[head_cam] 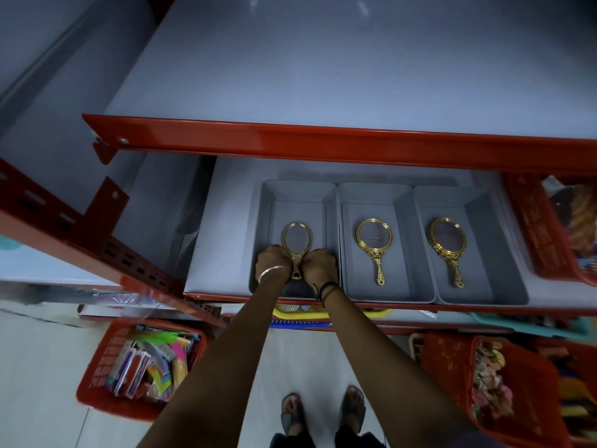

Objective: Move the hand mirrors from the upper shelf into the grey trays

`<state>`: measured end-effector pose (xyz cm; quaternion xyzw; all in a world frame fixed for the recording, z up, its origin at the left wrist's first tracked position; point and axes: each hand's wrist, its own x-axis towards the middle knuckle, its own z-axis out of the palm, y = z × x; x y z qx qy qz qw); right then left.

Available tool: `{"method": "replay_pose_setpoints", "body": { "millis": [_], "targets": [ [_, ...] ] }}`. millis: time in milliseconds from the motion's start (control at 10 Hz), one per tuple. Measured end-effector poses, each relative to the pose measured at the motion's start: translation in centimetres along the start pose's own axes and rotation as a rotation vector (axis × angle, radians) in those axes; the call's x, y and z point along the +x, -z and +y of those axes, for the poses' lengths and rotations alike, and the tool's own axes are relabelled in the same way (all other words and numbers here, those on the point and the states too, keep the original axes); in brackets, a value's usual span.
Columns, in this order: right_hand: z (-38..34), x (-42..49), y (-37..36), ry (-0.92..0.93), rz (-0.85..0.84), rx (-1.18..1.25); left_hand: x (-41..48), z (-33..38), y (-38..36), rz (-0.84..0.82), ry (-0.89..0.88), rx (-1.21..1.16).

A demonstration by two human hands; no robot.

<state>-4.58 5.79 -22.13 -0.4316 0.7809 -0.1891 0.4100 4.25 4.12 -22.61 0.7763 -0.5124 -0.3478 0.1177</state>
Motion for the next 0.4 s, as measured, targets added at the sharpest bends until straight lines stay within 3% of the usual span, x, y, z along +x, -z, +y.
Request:
{"method": "replay_pose_setpoints", "body": {
  "millis": [200, 400],
  "targets": [
    [-0.7, -1.9, 1.0, 0.072, 0.065, -0.059, -1.1, 0.6, 1.3, 0.071, -0.111, -0.048],
    [-0.7, -5.1, 5.1, 0.452, 0.227, 0.087, -4.6, 0.9, 2.8, 0.218, -0.543, -0.201]
  ]
}}
